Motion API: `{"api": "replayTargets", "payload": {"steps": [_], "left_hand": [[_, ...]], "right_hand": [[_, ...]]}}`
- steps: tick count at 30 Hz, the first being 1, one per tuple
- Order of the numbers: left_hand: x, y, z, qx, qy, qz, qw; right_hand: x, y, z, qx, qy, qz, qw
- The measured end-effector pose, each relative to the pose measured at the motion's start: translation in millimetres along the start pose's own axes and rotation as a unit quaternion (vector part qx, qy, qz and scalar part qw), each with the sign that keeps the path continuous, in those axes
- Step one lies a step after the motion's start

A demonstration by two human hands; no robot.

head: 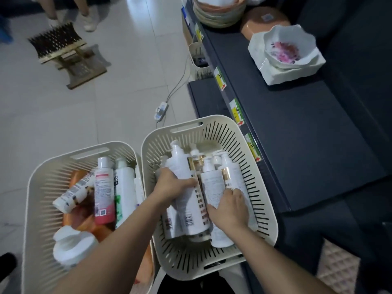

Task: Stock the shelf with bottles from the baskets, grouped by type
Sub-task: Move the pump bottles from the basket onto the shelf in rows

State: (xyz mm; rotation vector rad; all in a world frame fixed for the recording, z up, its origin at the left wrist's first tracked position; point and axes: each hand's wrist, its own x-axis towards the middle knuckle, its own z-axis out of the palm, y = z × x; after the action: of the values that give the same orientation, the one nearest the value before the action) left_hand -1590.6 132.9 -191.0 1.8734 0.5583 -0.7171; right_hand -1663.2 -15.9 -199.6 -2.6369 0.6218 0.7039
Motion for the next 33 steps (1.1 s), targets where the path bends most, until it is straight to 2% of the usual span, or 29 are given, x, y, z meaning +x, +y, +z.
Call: {"api": "replayTargets", "payload": {"steps": [5, 12, 15, 18, 22, 25, 29, 33], "left_hand": [[-14, -11, -19, -0.105, -0.120, 0.018, 0.987], [-19, -26, -32, -0.181, -0.221, 0.026, 0.958], [-23, -29, -30, -0.196, -0.207, 0.028, 0.958], [-25, -28, -22, -0.206, -0.164, 0.020, 0.965], [-30, -37, -12, -0.235, -0.103, -0.004, 0.966], [-36, -39, -12, -0.290, -0.103, 0.010, 0.951], [-43, -35, -20, -0.372, -0.117, 0.023, 0.920], [-50, -24, -28, -0.398, -0.097, 0.008, 0.912]], "right_hand": [[11, -10, 1, 0.057, 0.036, 0.058, 0.996], [32, -21, 5, -0.017, 0.080, 0.004, 0.997], [40, -27, 1, -0.061, 0.084, 0.005, 0.995], [41, -30, -2, -0.052, 0.078, 0.018, 0.995], [33, -26, -12, 0.059, 0.039, 0.039, 0.997], [23, -13, -20, 0.194, -0.005, 0.060, 0.979], [6, 7, -20, 0.395, -0.049, 0.057, 0.915], [-4, 25, -35, 0.502, -0.064, 0.055, 0.861]]}}
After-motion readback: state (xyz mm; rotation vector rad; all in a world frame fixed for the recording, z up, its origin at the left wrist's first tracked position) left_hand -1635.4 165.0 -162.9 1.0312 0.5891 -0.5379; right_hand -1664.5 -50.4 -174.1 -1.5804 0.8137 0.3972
